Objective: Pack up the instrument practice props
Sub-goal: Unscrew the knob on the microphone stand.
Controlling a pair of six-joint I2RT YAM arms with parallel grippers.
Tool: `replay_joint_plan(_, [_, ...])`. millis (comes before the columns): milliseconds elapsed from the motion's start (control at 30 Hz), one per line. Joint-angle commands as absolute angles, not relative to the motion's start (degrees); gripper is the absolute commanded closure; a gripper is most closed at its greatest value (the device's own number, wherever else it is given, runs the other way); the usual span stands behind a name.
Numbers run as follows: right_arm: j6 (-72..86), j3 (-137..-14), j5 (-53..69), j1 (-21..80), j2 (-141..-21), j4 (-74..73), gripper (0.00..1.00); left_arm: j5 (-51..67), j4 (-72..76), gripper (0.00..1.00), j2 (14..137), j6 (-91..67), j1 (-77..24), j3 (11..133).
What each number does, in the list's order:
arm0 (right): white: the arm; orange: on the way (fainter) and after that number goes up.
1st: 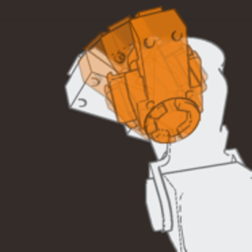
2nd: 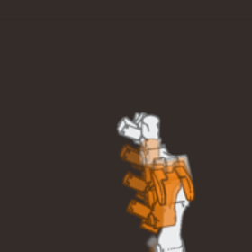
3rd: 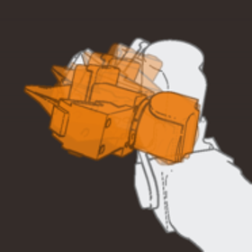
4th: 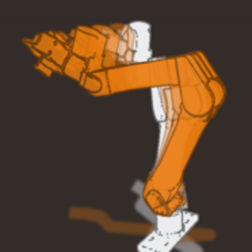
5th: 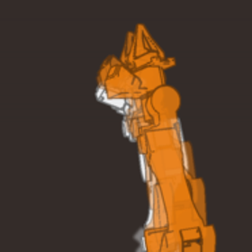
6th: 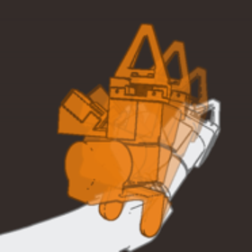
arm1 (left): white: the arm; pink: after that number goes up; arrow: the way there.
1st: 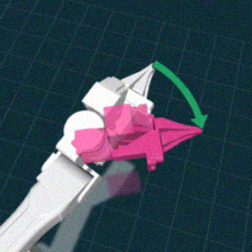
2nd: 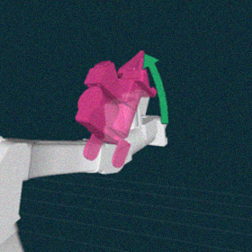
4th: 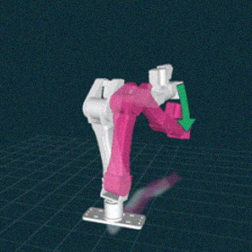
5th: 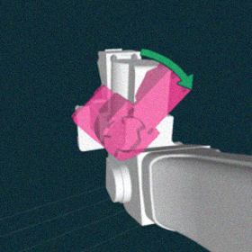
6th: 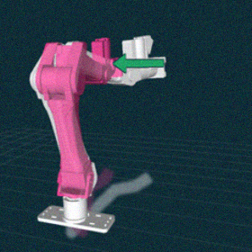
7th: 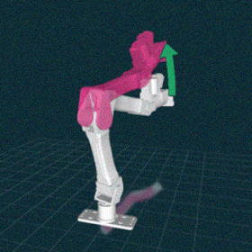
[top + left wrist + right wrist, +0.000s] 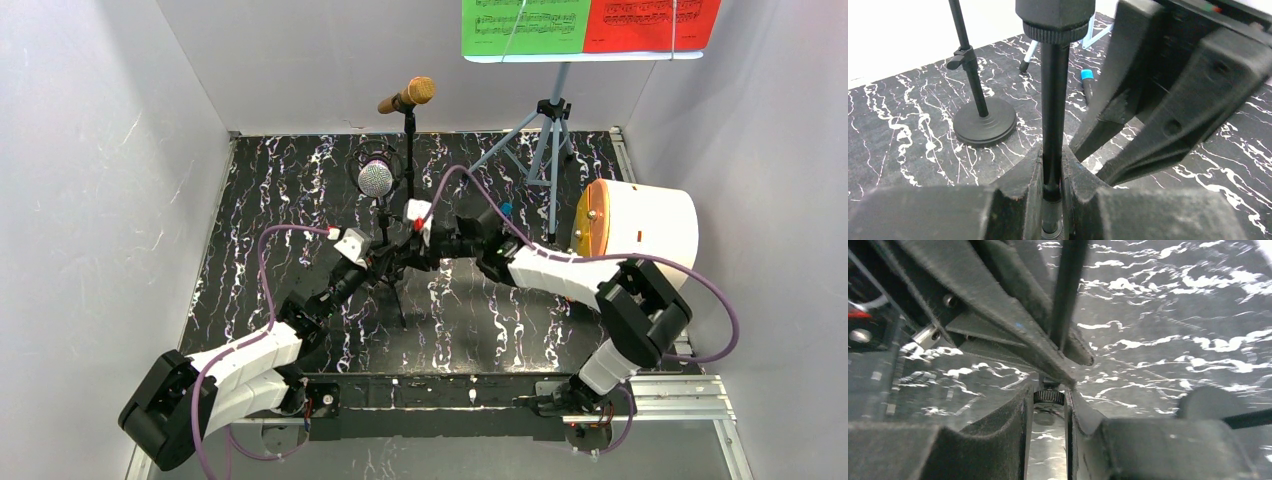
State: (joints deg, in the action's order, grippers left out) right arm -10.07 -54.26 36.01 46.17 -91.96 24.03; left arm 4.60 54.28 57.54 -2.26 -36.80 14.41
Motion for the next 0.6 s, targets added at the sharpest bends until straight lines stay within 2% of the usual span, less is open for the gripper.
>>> replay_joint_plan(0, [-35.15,-48.78,17.45,52.15,-90.65,21.65,0.99,7.30,50.80,1.00,58.10,-3.34,-37.61,14.94])
replay_joint_plan(133, [-48.84,-44.17,3.93,56.80,-90.17,28.22,0.99,7.00,50.79,1.00,58.02,-3.40,-37.60,14.85])
replay_joint_plan(267, [-61.98,-38.62,-7.69,60.79,-90.60,41.12,0.99,6.47,50.71,1.00,57.92,-3.43,-37.61,14.77])
replay_joint_plan(433, [-79.99,-33.86,-17.58,64.05,-95.60,58.32,0.99,6.41,50.71,1.00,58.56,-3.54,-37.57,15.02])
replay_joint_plan(567, [-90.77,-30.93,-20.05,65.72,-102.20,76.29,0.99,6.28,50.55,1.00,58.71,-3.47,-37.55,15.09])
